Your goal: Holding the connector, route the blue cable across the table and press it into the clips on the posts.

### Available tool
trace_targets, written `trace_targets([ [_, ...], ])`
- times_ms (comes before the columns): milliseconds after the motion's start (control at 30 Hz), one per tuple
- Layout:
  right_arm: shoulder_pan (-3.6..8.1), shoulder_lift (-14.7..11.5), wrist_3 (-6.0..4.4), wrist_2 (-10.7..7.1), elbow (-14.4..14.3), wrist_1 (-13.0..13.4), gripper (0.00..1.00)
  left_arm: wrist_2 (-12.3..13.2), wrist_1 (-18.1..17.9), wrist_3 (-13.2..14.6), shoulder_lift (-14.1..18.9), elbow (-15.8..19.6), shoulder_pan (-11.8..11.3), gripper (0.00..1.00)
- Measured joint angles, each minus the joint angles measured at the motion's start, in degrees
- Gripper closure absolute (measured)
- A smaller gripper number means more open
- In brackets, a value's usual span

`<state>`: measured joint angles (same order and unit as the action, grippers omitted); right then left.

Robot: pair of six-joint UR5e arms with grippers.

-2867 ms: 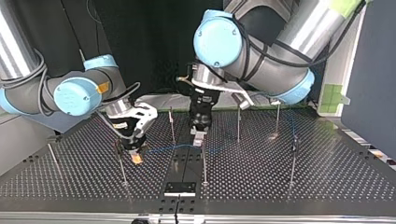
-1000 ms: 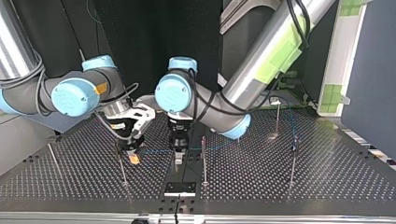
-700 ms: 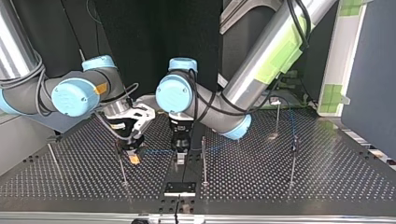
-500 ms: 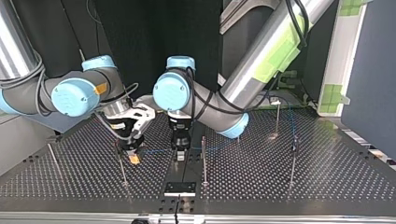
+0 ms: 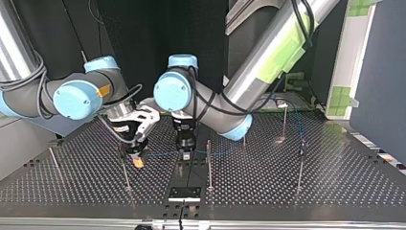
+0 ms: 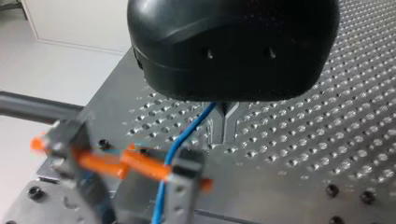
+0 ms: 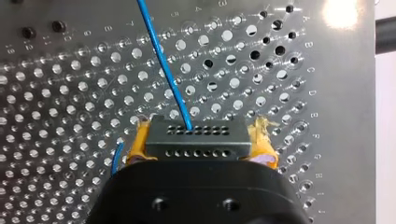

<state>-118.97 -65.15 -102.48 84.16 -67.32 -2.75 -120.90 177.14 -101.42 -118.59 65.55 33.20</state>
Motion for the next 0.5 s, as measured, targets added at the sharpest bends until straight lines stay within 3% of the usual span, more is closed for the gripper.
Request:
trace_targets([
  [200, -0.21, -0.5, 0.13, 0.04, -1.3, -0.4, 1.00, -0.3, 1.1, -0.1, 0.0, 1.9, 0.5, 1.00],
  [500, -0.39, -1.8, 0.15, 0.05, -4.2, -0.4, 1.00, -1.7, -2.7, -0.3, 0.2, 6.6, 1.3, 1.00],
])
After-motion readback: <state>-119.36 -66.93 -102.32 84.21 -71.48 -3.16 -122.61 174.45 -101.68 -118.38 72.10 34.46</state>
